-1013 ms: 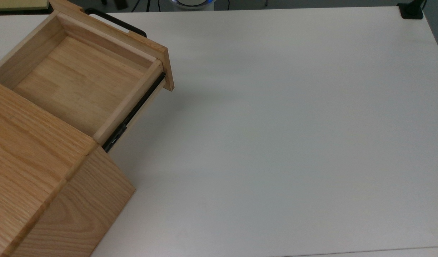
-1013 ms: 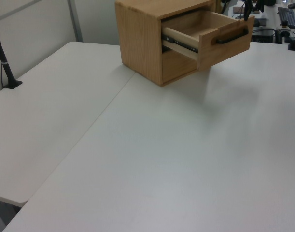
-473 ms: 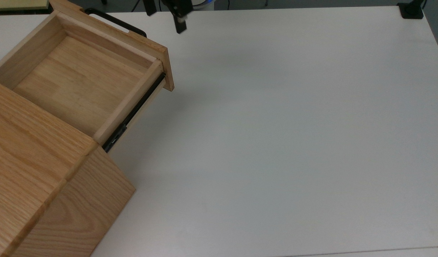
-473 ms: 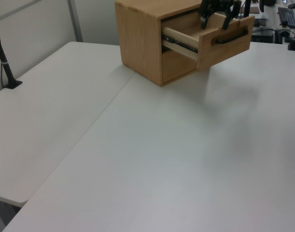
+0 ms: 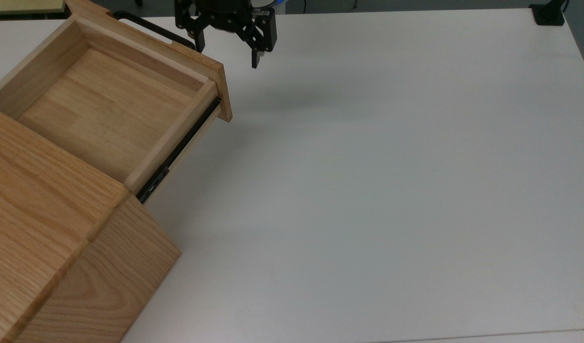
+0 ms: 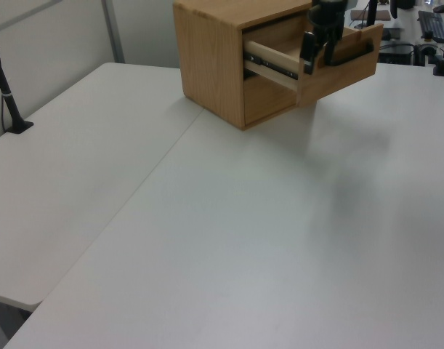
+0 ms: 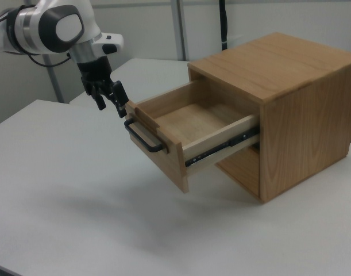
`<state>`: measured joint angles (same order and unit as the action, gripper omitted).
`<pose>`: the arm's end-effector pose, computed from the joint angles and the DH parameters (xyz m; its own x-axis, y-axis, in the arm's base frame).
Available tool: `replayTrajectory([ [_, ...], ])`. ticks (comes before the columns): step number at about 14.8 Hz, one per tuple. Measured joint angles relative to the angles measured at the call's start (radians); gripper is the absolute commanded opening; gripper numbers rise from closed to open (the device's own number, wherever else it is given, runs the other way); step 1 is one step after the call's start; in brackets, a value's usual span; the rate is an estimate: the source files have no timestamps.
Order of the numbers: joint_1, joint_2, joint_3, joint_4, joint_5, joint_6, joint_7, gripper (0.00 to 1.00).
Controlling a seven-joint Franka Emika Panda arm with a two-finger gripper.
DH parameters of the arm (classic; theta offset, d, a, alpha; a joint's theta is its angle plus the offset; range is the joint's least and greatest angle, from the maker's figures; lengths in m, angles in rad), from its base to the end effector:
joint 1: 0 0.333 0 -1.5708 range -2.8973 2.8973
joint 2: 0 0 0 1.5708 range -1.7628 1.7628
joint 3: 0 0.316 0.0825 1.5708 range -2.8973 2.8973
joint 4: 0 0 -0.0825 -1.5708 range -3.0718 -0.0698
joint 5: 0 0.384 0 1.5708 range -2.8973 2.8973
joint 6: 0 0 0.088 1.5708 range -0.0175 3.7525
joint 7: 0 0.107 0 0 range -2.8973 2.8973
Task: Open the drawer by sliding it
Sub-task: 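Release the handle and lift the gripper away from the drawer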
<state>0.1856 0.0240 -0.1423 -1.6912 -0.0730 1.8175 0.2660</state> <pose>0.5801 0.0200 0.5762 0.9721 -0.2027 0.1179 -0.2092 -0.9768 0.0462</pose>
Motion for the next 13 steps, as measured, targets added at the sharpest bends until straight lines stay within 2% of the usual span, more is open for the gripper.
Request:
replayTrajectory([
  [3, -0.007, 0.000, -0.015, 0.037, -0.004, -0.083, -0.187, 1.00],
  [5, -0.015, 0.000, -0.016, 0.052, -0.003, -0.123, -0.235, 1.00],
  [9, -0.013, 0.001, -0.015, 0.053, 0.054, -0.137, -0.243, 1.00],
  [13, -0.013, 0.001, -0.015, 0.055, 0.065, -0.137, -0.243, 1.00],
])
